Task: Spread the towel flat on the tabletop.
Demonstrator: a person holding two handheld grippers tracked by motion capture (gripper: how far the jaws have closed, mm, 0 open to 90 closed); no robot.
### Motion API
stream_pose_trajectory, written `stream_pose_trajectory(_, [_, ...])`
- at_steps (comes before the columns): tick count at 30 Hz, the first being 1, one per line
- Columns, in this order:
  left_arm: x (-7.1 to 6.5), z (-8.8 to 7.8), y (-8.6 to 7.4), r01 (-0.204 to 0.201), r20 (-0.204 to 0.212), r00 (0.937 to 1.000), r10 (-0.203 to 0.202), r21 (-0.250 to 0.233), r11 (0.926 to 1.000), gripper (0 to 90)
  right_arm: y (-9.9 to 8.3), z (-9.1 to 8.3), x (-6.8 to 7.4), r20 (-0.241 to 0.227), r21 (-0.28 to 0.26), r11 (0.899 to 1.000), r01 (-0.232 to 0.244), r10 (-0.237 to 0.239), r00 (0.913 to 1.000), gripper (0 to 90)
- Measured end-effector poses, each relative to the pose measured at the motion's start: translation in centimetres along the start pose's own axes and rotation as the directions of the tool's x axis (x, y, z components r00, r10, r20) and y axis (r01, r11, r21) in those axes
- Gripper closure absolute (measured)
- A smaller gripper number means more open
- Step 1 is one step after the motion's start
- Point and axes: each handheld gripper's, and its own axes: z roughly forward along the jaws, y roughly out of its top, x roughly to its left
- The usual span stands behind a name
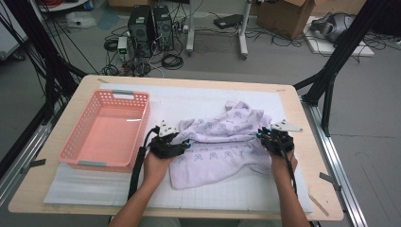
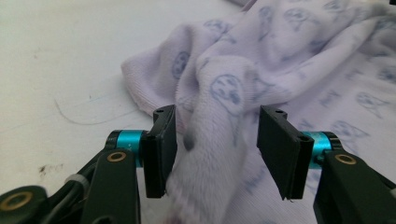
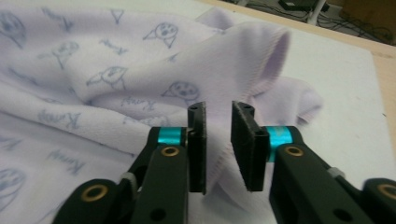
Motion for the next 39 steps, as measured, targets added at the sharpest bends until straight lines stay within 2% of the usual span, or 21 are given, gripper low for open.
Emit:
stream_pose_trajectory(3, [-0.4, -1.7, -1.0, 0.014, 0.016, 0.9998, -0.013, -0.029, 0.9995, 45.0, -0.6, -2.6, -0.9, -0.029, -0.024, 0.999, -0.044, 0.043, 0.9986, 68.9])
stream_pose_trajectory(5, [-0.6, -2.4, -1.9, 0.029, 0.027, 0.9992, -0.029, -0.006, 0.9996, 43.3, -1.3, -4.5, -1.3, -0.071, -0.035, 0.997, -0.068, 0.065, 0.9953, 67.2])
stream_pose_trajectory(6, [-0.7, -2.8, -2.4, 0.035, 0.034, 0.9988, -0.035, 0.007, 0.9994, 42.9, -1.8, -5.3, -1.4, -0.092, -0.025, 0.997, -0.07, 0.068, 0.9935, 67.2])
stream_pose_trajectory(9, [-1.2, -3.5, -3.6, 0.049, 0.052, 0.9973, -0.052, 0.045, 0.9978, 43.0, -3.9, -6.9, -1.2, -0.133, 0.069, 0.995, -0.07, 0.078, 0.9881, 64.0])
stream_pose_trajectory(11, [-1.5, -3.9, -4.2, 0.055, 0.049, 0.997, -0.059, 0.081, 0.9952, 43.3, -5.2, -7.3, -1.0, -0.146, 0.118, 0.991, -0.069, 0.086, 0.9856, 61.3])
stream_pose_trajectory(14, [-2.1, -4.5, -5.0, 0.073, 0.052, 0.9956, -0.078, 0.104, 0.9919, 43.1, -6.4, -7.3, -0.7, -0.159, 0.157, 0.983, -0.093, 0.118, 0.9802, 56.5])
stream_pose_trajectory(17, [-2.8, -4.9, -5.3, 0.07, 0.036, 0.9965, -0.075, 0.115, 0.9908, 42.3, -7.0, -6.9, -0.2, -0.167, 0.192, 0.98, -0.059, 0.092, 0.9817, 55.0])
stream_pose_trajectory(19, [-3.2, -5.2, -5.5, 0.08, 0.039, 0.9956, -0.085, 0.128, 0.9885, 42.4, -7.1, -6.8, 0.1, -0.164, 0.205, 0.979, -0.013, 0.047, 0.9852, 57.8])
stream_pose_trajectory(20, [-3.6, -5.3, -5.7, 0.068, 0.03, 0.9969, -0.073, 0.122, 0.9902, 42.2, -7.1, -6.8, 0.2, -0.159, 0.208, 0.978, 0.002, 0.031, 0.9867, 59.9])
stream_pose_trajectory(22, [-4.5, -5.3, -6.1, 0.03, -0.017, 0.9995, -0.028, 0.108, 0.9938, 43.4, -7.1, -6.9, -0.2, -0.164, 0.213, 0.977, 0.01, 0.025, 0.9861, 72.2])
stream_pose_trajectory(23, [-5.1, -5.3, -6.3, -0.028, -0.06, 0.9976, 0.035, 0.108, 0.9938, 47.4, -7.1, -6.9, -0.5, -0.178, 0.219, 0.976, 0.001, 0.039, 0.9832, 79.1])
stream_pose_trajectory(24, [-5.3, -5.4, -6.3, -0.057, -0.04, 0.9973, 0.061, 0.106, 0.9928, 58.1, -7.1, -6.9, -0.8, -0.19, 0.227, 0.974, -0.011, 0.055, 0.9803, 83.3])
stream_pose_trajectory(25, [-5.4, -5.4, -6.3, -0.049, -0.017, 0.9986, 0.051, 0.11, 0.9928, 76.4, -7.1, -6.9, -1.0, -0.2, 0.225, 0.974, -0.023, 0.069, 0.9773, 84.6])
stream_pose_trajectory(26, [-5.6, -5.5, -6.2, -0.034, -0.023, 0.9991, 0.037, 0.119, 0.9923, 86.3, -7.2, -7.0, -1.1, -0.201, 0.222, 0.975, -0.031, 0.077, 0.9767, 85.1])
stream_pose_trajectory(27, [-5.6, -5.6, -6.1, -0.028, -0.023, 0.9993, 0.031, 0.129, 0.9913, 86.6, -7.4, -7.2, -1.0, -0.192, 0.213, 0.976, -0.037, 0.079, 0.9783, 85.3])
stream_pose_trajectory(28, [-5.4, -5.9, -6.1, -0.005, -0.016, 0.9999, 0.007, 0.134, 0.991, 86.7, -7.6, -7.6, -0.9, -0.183, 0.213, 0.976, -0.04, 0.08, 0.9799, 85.5])
stream_pose_trajectory(31, [-4.7, -7.6, -6.6, 0.042, -0.005, 0.9991, -0.041, 0.099, 0.9942, 86.8, -8.5, -9.3, -0.4, -0.18, 0.208, 0.978, -0.037, 0.075, 0.9808, 85.7])
stream_pose_trajectory(34, [-4.2, -9.3, -7.3, 0.084, 0.038, 0.9955, -0.087, 0.066, 0.9943, 86.6, -9.0, -11.3, 0.0, -0.19, 0.206, 0.978, -0.022, 0.062, 0.9799, 85.7])
stream_pose_trajectory(36, [-4.3, -10.1, -7.6, 0.086, 0.054, 0.9945, -0.089, 0.059, 0.9945, 86.5, -9.2, -12.5, 0.4, -0.217, 0.201, 0.979, -0.014, 0.058, 0.9744, 85.7])
stream_pose_trajectory(39, [-4.6, -11.3, -8.2, 0.08, 0.069, 0.9941, -0.084, 0.062, 0.9949, 86.5, -9.3, -14.0, 1.4, -0.23, 0.193, 0.981, 0.024, 0.021, 0.9729, 85.7])
